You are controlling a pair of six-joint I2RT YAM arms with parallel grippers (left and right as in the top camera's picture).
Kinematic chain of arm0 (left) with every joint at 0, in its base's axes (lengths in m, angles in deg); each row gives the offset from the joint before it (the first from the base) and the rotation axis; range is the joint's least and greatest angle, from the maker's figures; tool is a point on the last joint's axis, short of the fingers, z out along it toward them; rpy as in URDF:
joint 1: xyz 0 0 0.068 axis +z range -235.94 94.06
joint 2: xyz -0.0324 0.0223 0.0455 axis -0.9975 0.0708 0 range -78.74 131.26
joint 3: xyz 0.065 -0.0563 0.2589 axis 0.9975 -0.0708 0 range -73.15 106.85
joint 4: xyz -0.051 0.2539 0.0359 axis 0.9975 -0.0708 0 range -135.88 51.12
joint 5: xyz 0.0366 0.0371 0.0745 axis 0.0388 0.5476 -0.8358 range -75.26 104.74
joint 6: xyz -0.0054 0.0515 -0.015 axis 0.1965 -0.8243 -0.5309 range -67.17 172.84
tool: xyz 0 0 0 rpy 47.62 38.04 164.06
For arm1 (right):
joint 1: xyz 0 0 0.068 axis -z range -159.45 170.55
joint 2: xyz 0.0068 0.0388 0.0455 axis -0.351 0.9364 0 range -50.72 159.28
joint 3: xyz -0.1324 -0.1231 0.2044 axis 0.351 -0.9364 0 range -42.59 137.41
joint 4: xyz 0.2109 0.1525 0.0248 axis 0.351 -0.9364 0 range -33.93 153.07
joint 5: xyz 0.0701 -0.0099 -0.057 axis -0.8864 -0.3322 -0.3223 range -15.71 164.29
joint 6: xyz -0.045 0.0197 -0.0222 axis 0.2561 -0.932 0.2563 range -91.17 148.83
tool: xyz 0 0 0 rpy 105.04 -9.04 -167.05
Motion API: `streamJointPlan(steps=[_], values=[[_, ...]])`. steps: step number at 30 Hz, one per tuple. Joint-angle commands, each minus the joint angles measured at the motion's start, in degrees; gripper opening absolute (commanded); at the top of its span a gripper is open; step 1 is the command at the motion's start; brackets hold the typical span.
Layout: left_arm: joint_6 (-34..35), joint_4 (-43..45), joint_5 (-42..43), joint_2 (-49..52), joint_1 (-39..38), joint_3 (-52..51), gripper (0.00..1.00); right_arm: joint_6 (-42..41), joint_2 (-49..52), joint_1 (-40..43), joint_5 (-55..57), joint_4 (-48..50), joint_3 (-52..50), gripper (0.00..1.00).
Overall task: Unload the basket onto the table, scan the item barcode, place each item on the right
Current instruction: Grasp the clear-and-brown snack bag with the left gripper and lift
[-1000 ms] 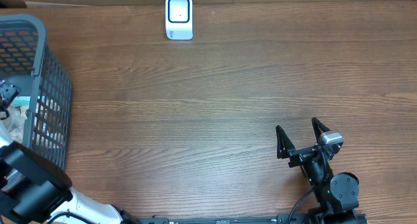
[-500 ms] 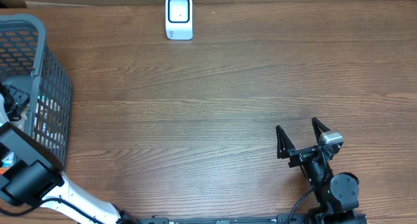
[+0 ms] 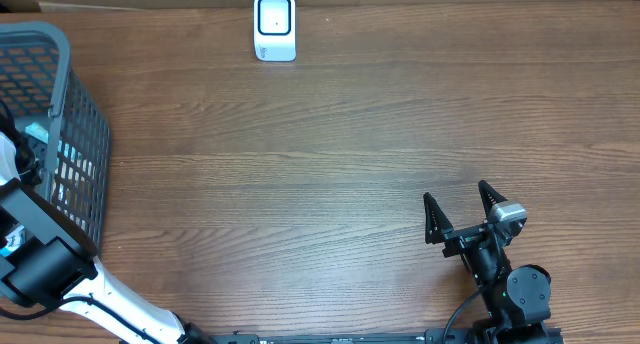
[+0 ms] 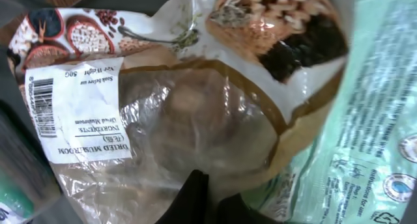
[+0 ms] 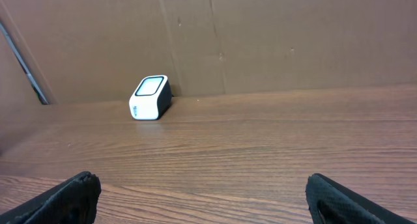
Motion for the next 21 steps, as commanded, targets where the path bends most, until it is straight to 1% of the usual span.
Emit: streamJointPlan(steps=[1, 7, 11, 17, 21], values=[[0.15, -1.33, 1.16, -0.94, -0.52, 0.48, 0.04, 0.24, -0.68, 0.15, -0.09, 0.17, -0.61, 1.0], [-1.01, -2.12, 1.16, -10.16, -0.52, 4.15, 0.04, 0.24, -0.68, 0.15, -0.09, 0.17, -0.61, 1.0], [-1.14, -1.55, 1.18, -19.12, -0.52, 6.14, 0.04, 0.24, -0.68, 0.15, -0.09, 0.17, -0.61, 1.0], [-1.55, 0.55, 1.27, -32.41, -0.55, 6.16, 0.04, 0.24, -0.68, 0.15, -0.09, 0.17, -0.61, 1.0], [-1.57, 2.93, 6.29, -39.76, -0.61, 6.16, 0.04, 0.24, -0.68, 0.15, -0.09, 0.17, -0.61, 1.0]])
